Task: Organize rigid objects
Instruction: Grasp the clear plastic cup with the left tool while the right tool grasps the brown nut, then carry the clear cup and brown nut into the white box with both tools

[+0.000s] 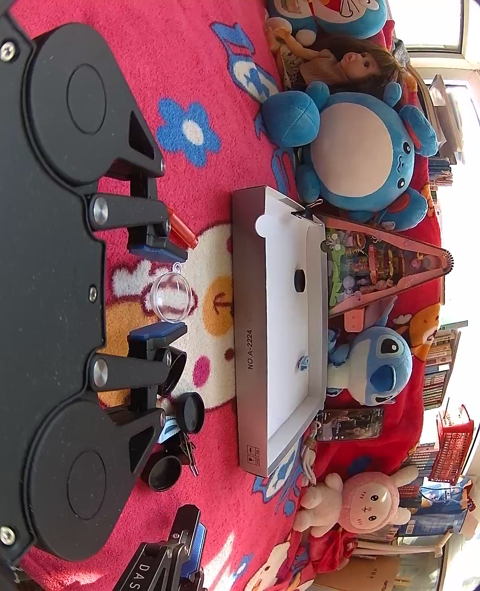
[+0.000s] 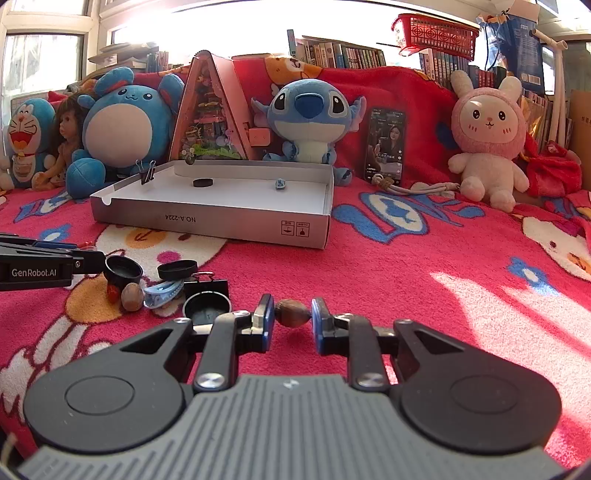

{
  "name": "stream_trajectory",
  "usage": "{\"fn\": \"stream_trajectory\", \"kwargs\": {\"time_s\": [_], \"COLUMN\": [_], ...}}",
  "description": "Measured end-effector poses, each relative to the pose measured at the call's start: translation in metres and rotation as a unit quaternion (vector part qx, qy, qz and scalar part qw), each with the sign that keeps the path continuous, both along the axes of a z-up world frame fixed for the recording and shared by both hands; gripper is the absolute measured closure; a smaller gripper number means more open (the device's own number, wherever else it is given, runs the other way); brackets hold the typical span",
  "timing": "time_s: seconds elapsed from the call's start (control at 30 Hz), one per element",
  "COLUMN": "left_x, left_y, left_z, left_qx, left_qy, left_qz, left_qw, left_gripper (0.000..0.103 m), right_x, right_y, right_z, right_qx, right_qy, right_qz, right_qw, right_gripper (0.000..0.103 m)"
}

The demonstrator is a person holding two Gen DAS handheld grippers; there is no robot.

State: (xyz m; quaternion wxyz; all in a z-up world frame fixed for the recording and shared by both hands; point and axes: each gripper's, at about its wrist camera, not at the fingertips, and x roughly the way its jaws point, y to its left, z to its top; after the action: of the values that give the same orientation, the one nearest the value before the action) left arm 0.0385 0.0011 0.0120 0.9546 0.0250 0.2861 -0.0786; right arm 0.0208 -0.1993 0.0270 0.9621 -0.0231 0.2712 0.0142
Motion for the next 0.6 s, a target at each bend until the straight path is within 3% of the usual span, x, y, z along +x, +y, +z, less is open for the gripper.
{"fn": "stream_trajectory", "kwargs": {"time_s": [0.6], "left_x": [0.048], "left_y": [-0.005], "left_z": [0.041], "left_qx": [-0.019], "left_qy": [-0.007], "left_qz": [-0.014], "left_qw": [0.9997], "left_gripper": [0.070], "right_x": [0.045], "right_y": [0.009], "right_z": [0.036], "right_qx": [-0.001], "right_qy": [-0.029], "right_qz": [0.018], "right_qw": [0.999], "right_gripper": [0.077]}}
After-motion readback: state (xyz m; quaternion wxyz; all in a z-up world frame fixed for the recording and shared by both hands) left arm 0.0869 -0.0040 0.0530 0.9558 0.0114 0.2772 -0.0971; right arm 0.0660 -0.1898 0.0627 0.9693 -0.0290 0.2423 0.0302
